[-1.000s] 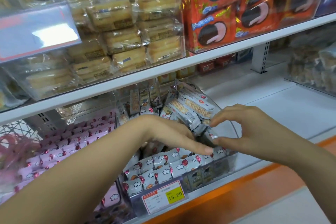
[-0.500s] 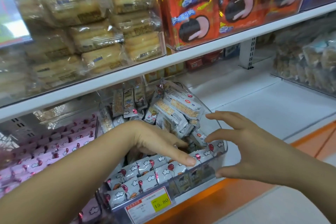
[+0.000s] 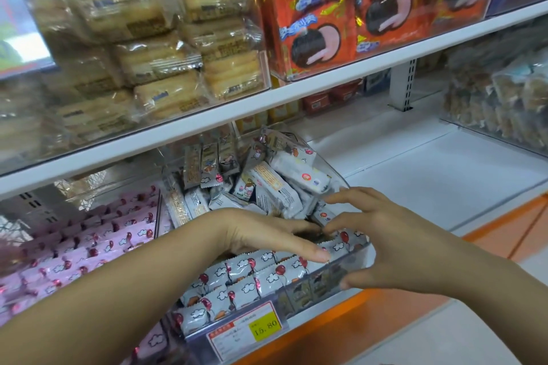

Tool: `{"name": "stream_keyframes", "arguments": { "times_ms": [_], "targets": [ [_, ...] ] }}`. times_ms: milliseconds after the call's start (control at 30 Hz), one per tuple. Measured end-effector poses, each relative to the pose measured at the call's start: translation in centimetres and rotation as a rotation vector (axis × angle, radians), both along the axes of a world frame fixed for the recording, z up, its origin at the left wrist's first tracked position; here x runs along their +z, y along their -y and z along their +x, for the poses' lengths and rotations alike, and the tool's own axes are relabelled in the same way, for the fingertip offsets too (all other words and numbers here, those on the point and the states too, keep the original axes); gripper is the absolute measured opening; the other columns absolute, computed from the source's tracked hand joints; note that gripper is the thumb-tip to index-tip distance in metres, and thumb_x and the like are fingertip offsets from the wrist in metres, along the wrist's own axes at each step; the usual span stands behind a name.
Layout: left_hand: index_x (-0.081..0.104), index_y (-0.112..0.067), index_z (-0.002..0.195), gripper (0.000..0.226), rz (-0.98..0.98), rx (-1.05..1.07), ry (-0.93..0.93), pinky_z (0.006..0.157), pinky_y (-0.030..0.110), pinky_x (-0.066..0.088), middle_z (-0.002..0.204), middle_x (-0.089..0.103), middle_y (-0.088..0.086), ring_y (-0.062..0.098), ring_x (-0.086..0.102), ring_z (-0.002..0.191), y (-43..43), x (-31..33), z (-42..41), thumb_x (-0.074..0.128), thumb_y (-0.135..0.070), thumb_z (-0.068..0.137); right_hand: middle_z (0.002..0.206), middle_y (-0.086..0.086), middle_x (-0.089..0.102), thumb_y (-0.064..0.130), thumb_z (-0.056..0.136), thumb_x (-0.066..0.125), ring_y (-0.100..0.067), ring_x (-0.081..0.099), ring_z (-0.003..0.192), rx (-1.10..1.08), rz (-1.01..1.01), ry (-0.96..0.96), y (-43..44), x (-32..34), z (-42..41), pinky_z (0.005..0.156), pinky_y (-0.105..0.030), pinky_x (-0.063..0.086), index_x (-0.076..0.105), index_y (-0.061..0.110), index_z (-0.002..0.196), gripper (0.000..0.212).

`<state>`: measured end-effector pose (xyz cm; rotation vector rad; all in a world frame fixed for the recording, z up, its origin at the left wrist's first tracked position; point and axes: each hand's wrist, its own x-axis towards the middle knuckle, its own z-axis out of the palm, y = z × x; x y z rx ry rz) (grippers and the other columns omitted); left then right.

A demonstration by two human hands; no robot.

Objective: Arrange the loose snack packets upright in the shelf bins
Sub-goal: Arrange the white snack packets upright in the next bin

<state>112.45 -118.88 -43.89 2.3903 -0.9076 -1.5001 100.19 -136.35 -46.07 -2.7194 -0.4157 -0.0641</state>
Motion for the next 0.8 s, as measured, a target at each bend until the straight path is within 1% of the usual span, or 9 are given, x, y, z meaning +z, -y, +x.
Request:
{"name": "stream_keyframes", "arguments": {
  "times_ms": [67,167,233,267,300,367,467,600,800],
  "targets": [
    [0.008,-0.034,0.152,0.090,-0.005,0.004,0.003,0.115,0.036,0.012,0.160,0.004,-0.010,0.012,0.007,0.146,0.02,0.16,-0.21,0.057,-0.060,0.081,0.144,0.026,0.017,0.066,0.066,0.069,0.006,0.008,0.135,0.002,0.011,0.007,0.08,-0.10,0.12,0.108,-0.023,0.031,0.050,0.044,0.125,0.066],
    [0.016,-0.026,0.152,0.076,0.001,-0.025,0.029,0.113,0.031,0.016,0.159,0.013,-0.007,0.011,0.013,0.145,0.12,0.18,-0.19,0.053,-0.051,0.090,0.144,0.027,0.017,0.067,0.066,0.068,0.006,0.007,0.135,0.001,0.013,0.000,0.09,-0.13,0.17,0.109,-0.023,0.029,0.050,0.044,0.125,0.065],
    [0.028,-0.021,0.149,0.078,-0.005,-0.038,0.035,0.115,0.029,0.019,0.155,0.027,-0.006,0.011,0.024,0.142,0.22,0.30,-0.35,0.055,-0.056,0.084,0.145,0.027,0.017,0.067,0.066,0.068,0.006,0.007,0.135,0.000,0.011,-0.001,0.13,-0.10,0.14,0.109,-0.022,0.028,0.049,0.044,0.125,0.066],
    [0.034,-0.021,0.147,0.079,-0.007,-0.043,0.039,0.116,0.031,0.021,0.153,0.032,-0.006,0.010,0.028,0.140,0.27,0.28,-0.42,0.055,-0.058,0.080,0.144,0.027,0.017,0.067,0.067,0.068,0.006,0.008,0.134,-0.002,0.010,-0.004,0.14,-0.06,0.12,0.109,-0.021,0.028,0.049,0.044,0.126,0.066],
    [0.036,-0.022,0.146,0.079,-0.010,-0.045,0.045,0.117,0.033,0.022,0.152,0.033,-0.006,0.010,0.030,0.139,0.29,0.23,-0.46,0.056,-0.059,0.079,0.144,0.027,0.017,0.067,0.067,0.068,0.007,0.008,0.134,-0.003,0.010,-0.008,0.15,-0.04,0.08,0.108,-0.021,0.028,0.049,0.044,0.126,0.066],
    [0.031,-0.028,0.147,0.077,-0.007,-0.021,0.051,0.117,0.035,0.021,0.155,0.027,-0.006,0.012,0.026,0.141,0.28,0.17,-0.48,0.060,-0.057,0.082,0.144,0.028,0.017,0.066,0.066,0.069,0.008,0.008,0.133,-0.006,0.017,-0.005,0.16,-0.02,0.05,0.108,-0.020,0.028,0.048,0.044,0.127,0.068],
    [0.032,-0.035,0.144,0.078,-0.028,-0.005,0.060,0.117,0.038,0.022,0.154,0.026,-0.007,0.013,0.026,0.140,0.17,0.16,-0.47,0.061,-0.059,0.076,0.144,0.031,0.013,0.064,0.065,0.070,0.012,0.006,0.131,-0.017,0.038,0.007,0.08,-0.05,0.00,0.107,-0.017,0.026,0.045,0.045,0.129,0.071],
    [0.033,-0.028,0.146,0.073,-0.018,-0.029,0.105,0.109,0.024,0.022,0.153,0.029,-0.007,0.010,0.027,0.139,0.16,0.23,-0.39,0.062,-0.053,0.084,0.147,0.030,0.011,0.064,0.065,0.071,0.009,0.005,0.134,-0.020,0.041,0.013,0.01,-0.05,0.05,0.109,-0.020,0.027,0.043,0.045,0.132,0.075],
    [0.045,-0.026,0.140,0.072,-0.075,-0.006,0.095,0.112,0.027,0.028,0.143,0.044,-0.012,0.005,0.039,0.130,-0.31,0.62,-0.58,0.061,-0.058,0.077,0.147,0.030,0.013,0.063,0.065,0.072,0.009,0.006,0.134,-0.018,0.054,0.025,0.05,-0.01,0.08,0.110,-0.020,0.025,0.045,0.045,0.129,0.072]
  ]
}}
